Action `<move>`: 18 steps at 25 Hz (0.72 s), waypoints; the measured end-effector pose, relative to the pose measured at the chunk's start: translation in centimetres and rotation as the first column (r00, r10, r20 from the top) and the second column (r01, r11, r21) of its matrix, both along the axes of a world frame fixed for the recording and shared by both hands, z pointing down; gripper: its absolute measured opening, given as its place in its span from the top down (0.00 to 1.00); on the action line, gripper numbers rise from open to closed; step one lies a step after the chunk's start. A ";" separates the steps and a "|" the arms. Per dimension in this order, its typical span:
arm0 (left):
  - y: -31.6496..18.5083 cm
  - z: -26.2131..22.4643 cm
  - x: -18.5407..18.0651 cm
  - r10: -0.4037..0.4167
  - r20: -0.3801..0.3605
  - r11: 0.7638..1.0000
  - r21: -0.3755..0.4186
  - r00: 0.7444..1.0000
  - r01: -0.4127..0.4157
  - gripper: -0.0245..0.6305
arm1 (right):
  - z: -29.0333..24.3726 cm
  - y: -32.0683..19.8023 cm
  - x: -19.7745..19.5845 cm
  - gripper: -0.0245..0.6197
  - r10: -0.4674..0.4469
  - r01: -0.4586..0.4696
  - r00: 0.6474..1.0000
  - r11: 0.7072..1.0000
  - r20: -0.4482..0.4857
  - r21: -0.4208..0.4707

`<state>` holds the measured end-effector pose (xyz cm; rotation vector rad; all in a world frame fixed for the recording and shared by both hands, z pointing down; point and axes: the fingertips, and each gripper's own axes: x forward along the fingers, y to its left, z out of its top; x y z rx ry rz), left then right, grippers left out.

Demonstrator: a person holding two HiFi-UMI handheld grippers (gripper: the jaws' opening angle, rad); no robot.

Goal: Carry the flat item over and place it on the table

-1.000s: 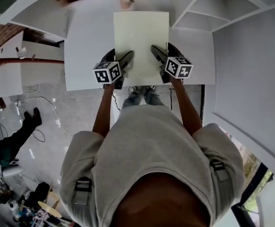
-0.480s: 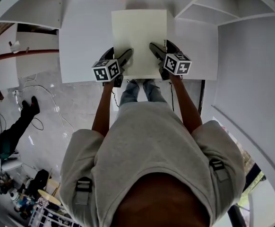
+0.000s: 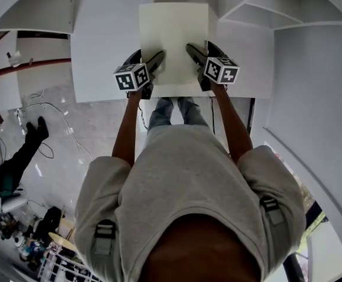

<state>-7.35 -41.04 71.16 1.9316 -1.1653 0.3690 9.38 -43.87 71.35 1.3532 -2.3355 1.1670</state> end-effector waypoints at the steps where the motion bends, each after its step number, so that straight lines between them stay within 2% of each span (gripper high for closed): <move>1: -0.5 -0.1 -0.1 -0.002 -0.002 1.000 0.003 1.000 0.002 0.34 | -0.1 -0.5 0.0 0.35 0.004 -0.004 1.000 1.000 0.002 0.002; 10: -4.1 -0.2 -0.8 -0.017 -0.002 1.000 0.018 1.000 0.018 0.34 | -0.5 -4.3 -0.6 0.35 0.015 -0.015 1.000 1.000 -0.011 0.019; 18: -4.9 1.0 -0.7 -0.026 0.005 1.000 -0.016 1.000 0.026 0.34 | 0.7 -5.4 -0.3 0.35 0.031 -0.031 0.999 0.999 -0.010 -0.032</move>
